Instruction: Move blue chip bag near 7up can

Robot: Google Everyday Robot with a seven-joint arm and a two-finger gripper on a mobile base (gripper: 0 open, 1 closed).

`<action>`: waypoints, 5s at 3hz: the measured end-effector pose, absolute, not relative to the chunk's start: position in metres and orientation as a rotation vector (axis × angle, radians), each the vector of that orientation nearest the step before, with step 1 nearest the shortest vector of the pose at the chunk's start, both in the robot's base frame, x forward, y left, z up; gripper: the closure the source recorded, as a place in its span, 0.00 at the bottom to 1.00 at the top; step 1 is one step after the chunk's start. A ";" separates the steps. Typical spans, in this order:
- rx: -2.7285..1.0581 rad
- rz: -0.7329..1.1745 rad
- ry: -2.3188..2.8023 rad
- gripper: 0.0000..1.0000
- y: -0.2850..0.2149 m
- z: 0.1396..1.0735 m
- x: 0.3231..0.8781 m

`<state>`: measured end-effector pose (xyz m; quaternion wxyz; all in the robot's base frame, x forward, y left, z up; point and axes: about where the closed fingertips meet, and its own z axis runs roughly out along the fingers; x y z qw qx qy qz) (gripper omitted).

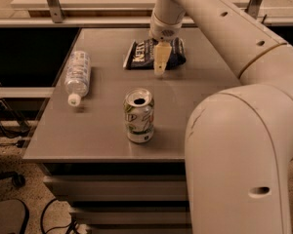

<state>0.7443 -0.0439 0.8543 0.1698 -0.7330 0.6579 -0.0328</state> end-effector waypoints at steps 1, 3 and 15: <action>-2.086 -0.086 1.866 0.39 -0.045 0.854 0.743; -2.084 -0.076 1.820 0.86 -0.041 0.866 0.740; -2.278 0.017 1.644 1.00 -0.015 0.936 0.581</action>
Offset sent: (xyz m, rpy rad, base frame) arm -0.0070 -0.0026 0.0178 0.0249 -0.0154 0.0229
